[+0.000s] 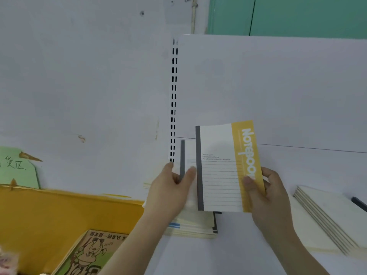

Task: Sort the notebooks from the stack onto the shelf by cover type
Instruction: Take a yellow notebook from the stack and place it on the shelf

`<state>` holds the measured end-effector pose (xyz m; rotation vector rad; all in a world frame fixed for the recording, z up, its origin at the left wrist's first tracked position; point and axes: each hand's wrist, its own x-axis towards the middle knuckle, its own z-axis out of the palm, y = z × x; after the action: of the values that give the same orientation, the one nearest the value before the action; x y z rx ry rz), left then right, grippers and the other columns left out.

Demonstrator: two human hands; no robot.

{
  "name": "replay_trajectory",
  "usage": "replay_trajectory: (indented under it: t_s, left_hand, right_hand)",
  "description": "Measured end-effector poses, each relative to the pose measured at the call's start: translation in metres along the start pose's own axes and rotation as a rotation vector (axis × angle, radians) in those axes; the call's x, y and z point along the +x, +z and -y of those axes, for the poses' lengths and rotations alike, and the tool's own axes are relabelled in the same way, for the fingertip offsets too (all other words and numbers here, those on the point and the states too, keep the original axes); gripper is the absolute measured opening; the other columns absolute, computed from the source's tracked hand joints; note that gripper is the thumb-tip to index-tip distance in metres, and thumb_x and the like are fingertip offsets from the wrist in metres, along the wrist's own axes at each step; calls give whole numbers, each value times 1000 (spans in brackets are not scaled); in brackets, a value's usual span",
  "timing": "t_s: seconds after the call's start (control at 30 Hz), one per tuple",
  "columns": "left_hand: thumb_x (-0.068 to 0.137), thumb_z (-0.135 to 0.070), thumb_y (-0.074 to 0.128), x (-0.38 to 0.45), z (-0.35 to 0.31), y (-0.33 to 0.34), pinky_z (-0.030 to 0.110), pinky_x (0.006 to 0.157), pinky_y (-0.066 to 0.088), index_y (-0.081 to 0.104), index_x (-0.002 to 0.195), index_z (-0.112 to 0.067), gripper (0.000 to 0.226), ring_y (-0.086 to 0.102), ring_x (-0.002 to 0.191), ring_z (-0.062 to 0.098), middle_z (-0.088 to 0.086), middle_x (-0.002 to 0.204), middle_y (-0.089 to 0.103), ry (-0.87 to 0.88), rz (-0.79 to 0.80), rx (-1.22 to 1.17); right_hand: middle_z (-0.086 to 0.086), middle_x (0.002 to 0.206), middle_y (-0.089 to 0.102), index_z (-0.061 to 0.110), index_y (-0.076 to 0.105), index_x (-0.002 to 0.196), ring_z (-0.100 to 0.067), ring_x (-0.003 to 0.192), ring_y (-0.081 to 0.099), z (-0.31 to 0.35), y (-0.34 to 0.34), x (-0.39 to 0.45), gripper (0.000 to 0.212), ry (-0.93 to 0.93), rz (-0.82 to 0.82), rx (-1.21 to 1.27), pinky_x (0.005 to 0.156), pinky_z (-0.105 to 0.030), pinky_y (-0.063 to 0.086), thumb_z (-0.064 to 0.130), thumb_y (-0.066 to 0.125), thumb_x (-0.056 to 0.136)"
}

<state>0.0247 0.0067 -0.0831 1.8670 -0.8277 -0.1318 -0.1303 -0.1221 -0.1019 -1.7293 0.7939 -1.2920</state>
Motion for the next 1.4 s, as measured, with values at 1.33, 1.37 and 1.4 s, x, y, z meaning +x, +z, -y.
replay_trajectory:
  t_s: [1.33,1.37,1.4]
  left_hand:
    - [86,-10,77,-10,31,-30,42,80,61,63,113,-24,33,75,92,19,-5,100,78,-161,-20,-539]
    - [86,-12,77,-11,27,-27,44,83,61,63,113,-25,33,75,93,19,-5,100,78,-145,-18,-536]
    - [87,-15,77,-13,24,-24,46,84,60,63,113,-26,31,75,93,19,-6,100,78,-129,-21,-544]
  right_hand:
    - [-4,80,69,18,60,99,-18,53,65,11,-10,6,13,111,-13,79,45,-34,51,27,66,92]
    - [-4,85,69,18,59,99,-18,62,65,8,-4,0,13,131,12,60,49,-35,51,28,65,92]
    - [-1,89,67,19,58,100,-15,71,64,4,2,-5,15,146,33,22,55,-33,50,31,64,92]
